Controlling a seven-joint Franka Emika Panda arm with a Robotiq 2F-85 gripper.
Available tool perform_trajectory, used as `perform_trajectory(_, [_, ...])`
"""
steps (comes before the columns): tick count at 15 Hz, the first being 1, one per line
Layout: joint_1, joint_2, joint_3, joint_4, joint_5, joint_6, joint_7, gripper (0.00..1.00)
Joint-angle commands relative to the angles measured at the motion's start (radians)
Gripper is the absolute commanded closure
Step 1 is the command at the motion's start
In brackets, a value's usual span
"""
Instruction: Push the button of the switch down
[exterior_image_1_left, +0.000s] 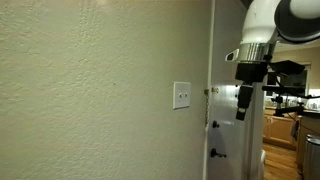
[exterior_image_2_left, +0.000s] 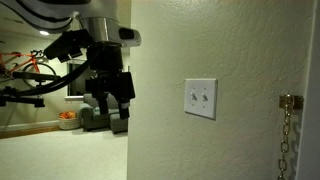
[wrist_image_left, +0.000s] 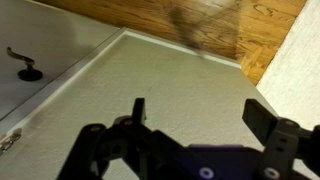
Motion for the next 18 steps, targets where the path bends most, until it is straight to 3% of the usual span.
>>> perform_trajectory(1, [0.001,0.000,-0.001,0.002,0.000,-0.002,0.001,0.00])
perform_trajectory(10, [-0.001,0.036,0.001,0.026,-0.006,0.026,0.004,0.00])
perform_trajectory(18, [-0.013,0.198,0.010,0.178,0.002,0.117,0.093,0.00])
